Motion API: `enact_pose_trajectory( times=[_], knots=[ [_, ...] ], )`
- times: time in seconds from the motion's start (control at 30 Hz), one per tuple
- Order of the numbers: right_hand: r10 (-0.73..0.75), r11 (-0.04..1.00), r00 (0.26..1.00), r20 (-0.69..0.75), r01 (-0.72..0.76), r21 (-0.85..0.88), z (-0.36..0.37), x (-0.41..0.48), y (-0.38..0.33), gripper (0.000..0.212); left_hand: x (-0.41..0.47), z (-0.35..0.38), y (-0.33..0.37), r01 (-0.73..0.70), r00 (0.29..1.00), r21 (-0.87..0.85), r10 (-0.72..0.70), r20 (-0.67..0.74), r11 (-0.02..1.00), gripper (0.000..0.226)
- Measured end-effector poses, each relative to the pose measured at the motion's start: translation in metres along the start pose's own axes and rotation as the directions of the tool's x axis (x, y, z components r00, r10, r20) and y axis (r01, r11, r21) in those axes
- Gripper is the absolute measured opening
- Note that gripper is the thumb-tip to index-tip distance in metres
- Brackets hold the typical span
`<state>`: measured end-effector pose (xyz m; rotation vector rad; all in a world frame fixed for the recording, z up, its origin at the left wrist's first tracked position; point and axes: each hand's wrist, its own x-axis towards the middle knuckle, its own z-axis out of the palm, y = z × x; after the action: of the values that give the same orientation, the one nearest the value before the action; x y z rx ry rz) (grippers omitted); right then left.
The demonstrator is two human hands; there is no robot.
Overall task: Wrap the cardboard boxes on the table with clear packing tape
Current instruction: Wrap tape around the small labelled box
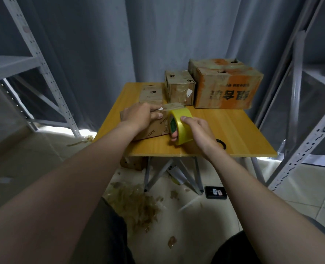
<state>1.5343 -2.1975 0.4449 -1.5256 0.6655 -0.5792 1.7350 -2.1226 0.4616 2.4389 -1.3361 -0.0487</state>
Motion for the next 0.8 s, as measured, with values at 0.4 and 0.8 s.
enact_pose_trajectory(
  times=[0.4, 0.8],
  knots=[
    [0.054, 0.998, 0.996, -0.068, -0.056, -0.024, 0.005, 0.023, 0.004, 0.035, 0.037, -0.008, -0.013, 0.005, 0.997, -0.039, -0.002, 0.081, 0.999, 0.043],
    [-0.045, 0.999, 0.998, -0.031, 0.046, 0.011, 0.002, 0.026, 0.009, 0.027, 0.05, -0.006, -0.018, -0.046, 0.997, -0.077, 0.041, -0.069, 0.996, 0.031]
  ],
)
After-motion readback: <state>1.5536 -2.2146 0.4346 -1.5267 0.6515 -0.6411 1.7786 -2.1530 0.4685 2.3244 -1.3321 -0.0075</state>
